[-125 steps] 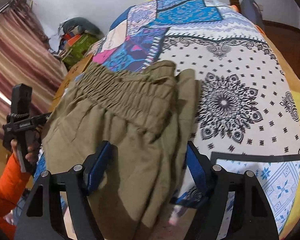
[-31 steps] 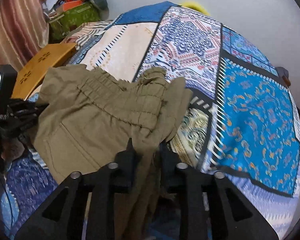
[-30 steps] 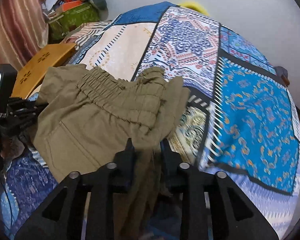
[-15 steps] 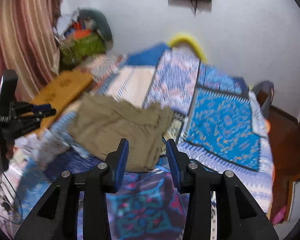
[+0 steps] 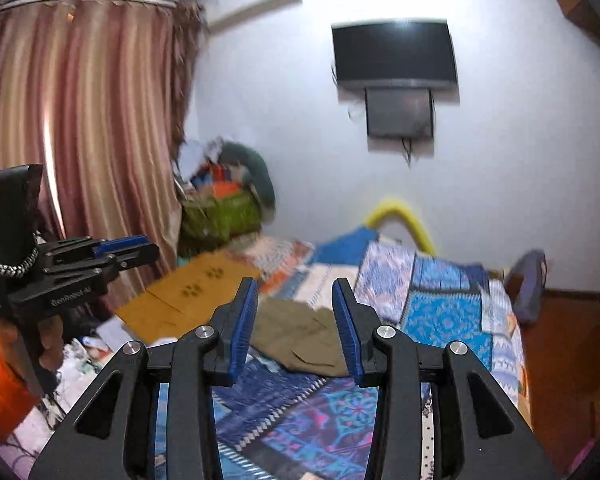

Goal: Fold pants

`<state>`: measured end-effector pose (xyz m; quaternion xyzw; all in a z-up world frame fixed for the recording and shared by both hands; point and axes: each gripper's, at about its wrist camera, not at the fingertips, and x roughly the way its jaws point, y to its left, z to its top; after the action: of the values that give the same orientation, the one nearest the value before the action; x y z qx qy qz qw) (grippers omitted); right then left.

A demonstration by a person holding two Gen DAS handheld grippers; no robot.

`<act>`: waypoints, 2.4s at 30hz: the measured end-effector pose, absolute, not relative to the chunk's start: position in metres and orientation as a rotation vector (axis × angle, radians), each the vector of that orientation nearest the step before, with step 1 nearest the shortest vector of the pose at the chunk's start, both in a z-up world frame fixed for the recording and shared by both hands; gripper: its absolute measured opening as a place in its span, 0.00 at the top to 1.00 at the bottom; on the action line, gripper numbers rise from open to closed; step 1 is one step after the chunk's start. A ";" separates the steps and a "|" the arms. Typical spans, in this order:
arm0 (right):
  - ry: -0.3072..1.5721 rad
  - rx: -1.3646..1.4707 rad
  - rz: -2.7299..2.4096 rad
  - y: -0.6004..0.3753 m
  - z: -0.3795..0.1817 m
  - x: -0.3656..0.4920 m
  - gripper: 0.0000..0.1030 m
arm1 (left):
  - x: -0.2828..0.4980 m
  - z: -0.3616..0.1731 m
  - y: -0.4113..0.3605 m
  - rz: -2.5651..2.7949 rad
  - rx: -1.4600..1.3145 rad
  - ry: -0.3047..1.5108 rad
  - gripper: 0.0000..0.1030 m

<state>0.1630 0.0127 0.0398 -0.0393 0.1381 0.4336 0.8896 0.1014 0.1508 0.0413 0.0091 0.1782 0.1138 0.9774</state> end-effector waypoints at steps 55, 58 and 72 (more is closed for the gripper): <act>0.118 0.003 0.782 -0.024 0.025 0.063 0.00 | -0.007 0.026 0.106 0.230 -0.053 0.174 0.00; 0.119 0.000 0.780 -0.024 0.026 0.062 0.00 | -0.006 0.025 0.106 0.233 -0.054 0.176 0.00; 0.125 0.009 0.782 -0.026 0.027 0.062 0.00 | -0.003 0.023 0.105 0.232 -0.054 0.173 0.00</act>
<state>0.0617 -0.0264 0.0269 0.0046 0.0610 0.3808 0.9226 -0.0033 0.1050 0.0234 -0.0269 0.0864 0.1156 0.9892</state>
